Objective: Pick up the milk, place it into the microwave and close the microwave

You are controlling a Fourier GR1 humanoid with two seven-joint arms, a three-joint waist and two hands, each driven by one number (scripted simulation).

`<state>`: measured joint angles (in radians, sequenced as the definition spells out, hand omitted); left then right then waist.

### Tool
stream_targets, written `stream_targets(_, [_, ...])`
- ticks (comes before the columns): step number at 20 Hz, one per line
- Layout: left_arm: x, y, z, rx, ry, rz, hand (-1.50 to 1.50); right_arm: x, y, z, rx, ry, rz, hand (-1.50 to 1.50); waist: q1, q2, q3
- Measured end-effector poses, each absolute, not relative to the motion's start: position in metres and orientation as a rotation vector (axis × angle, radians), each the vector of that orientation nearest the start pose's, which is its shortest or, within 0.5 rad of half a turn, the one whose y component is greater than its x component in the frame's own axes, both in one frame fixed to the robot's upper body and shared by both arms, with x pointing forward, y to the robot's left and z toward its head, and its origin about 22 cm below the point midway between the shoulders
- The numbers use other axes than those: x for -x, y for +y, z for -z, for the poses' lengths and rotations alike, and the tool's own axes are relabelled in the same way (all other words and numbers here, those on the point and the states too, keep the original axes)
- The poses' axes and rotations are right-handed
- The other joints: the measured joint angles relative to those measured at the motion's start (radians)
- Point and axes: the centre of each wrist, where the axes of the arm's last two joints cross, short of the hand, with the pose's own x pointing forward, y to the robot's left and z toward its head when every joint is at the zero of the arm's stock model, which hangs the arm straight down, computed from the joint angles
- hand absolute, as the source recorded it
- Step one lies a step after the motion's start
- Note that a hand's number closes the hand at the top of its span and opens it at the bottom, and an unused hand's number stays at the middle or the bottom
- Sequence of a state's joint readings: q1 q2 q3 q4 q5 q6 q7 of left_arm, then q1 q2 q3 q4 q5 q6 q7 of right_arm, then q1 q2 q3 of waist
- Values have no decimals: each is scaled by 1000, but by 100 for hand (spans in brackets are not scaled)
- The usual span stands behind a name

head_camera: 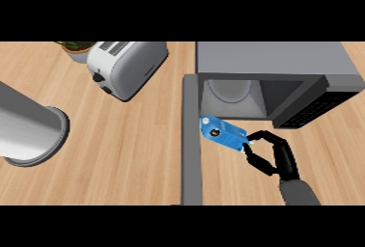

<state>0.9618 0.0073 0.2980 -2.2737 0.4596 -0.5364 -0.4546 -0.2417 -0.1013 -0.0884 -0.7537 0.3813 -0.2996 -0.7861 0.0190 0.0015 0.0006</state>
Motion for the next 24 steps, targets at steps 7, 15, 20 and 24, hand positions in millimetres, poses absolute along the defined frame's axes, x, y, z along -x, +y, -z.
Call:
stream_targets(7, [-3,325,-70,10,-1984,-154,-150,-274,-270,131,502,-1772,-546,150,1,-2,-2])
stream_targets(15, [2,330,-74,28,-1987,-152,-150,-284,-281,131,416,-1841,-498,150,7,2,0])
stream_targets(20, [1,335,-71,30,-1985,-159,-150,-297,-270,126,367,-1869,-504,150,6,3,1])
stream_targets(24, [0,334,-71,25,-1986,-168,-150,-305,-260,120,252,-1913,-507,150,-2,0,0])
